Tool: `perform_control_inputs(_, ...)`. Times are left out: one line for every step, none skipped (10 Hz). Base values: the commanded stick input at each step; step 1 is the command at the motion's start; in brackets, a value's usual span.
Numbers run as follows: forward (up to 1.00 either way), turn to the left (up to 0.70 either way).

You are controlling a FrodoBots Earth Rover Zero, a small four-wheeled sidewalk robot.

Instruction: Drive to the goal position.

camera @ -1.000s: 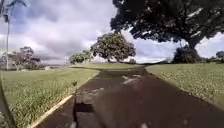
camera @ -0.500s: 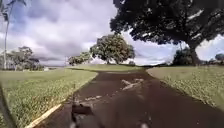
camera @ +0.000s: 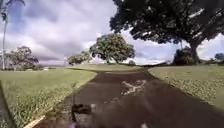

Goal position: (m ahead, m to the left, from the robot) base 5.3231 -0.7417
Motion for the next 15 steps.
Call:
perform_control_inputs(0.70, 0.00)
perform_control_inputs(0.70, 0.00)
perform_control_inputs(0.70, 0.00)
perform_control_inputs(0.70, 0.00)
perform_control_inputs(0.70, -0.16)
perform_control_inputs(0.70, -0.27)
perform_control_inputs(0.70, -0.27)
perform_control_inputs(0.70, -0.22)
perform_control_inputs(0.70, -0.01)
perform_control_inputs(0.70, 0.00)
perform_control_inputs(0.70, 0.00)
perform_control_inputs(0.70, 0.00)
perform_control_inputs(0.70, 0.00)
perform_control_inputs(0.70, 0.00)
perform_control_inputs(0.70, 0.00)
